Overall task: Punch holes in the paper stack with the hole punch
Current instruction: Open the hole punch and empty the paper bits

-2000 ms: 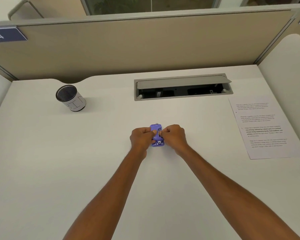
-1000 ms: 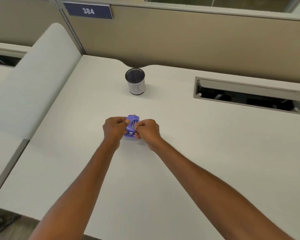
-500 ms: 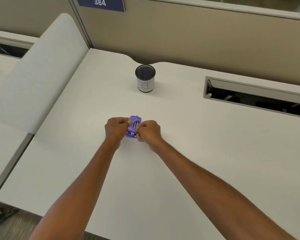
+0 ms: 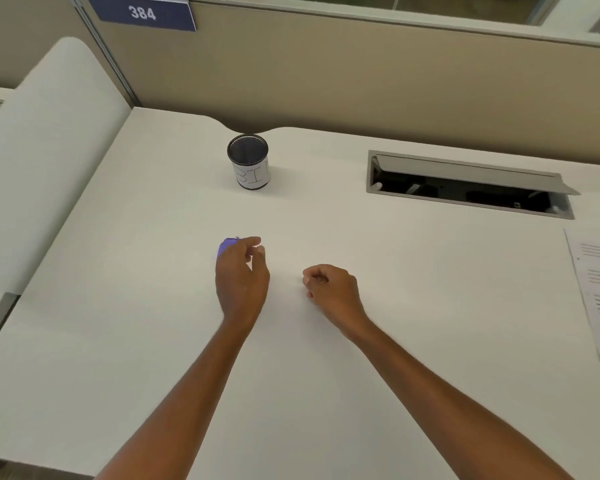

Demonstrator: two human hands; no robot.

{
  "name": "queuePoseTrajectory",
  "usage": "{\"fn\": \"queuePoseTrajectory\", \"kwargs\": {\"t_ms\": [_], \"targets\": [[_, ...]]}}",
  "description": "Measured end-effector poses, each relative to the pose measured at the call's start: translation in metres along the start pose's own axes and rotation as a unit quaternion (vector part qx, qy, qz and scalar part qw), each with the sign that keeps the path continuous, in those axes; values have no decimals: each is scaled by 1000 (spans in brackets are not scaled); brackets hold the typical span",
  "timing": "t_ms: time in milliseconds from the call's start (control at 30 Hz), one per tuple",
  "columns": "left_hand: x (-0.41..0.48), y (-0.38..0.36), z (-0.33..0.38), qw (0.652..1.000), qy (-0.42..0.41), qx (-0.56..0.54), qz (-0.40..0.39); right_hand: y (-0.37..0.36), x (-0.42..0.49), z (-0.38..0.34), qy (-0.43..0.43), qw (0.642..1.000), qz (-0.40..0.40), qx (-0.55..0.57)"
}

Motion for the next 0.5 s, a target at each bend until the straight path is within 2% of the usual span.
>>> {"fn": "queuePoseTrajectory", "kwargs": {"t_ms": [100,300,500], "targets": [[-22,-46,10,996,-14,-2,-94,50,-14,20,42,995,41,-85],[-75,-136,30,959,-73,84,-262,136,-47,57,111,947,127,-275],[-123,-193,52,904,-181,178,-344,172,-71,69,163,889,189,-383]]}}
Point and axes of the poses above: each hand's wrist, its own x-axis towards the middle knuckle, its own y-axis out of the back of the hand, z = x × y, the point moved 9 cm from there along x, towards the middle knuckle, and after that the axes turned 1 degree about -x, right-handed, at the moved point
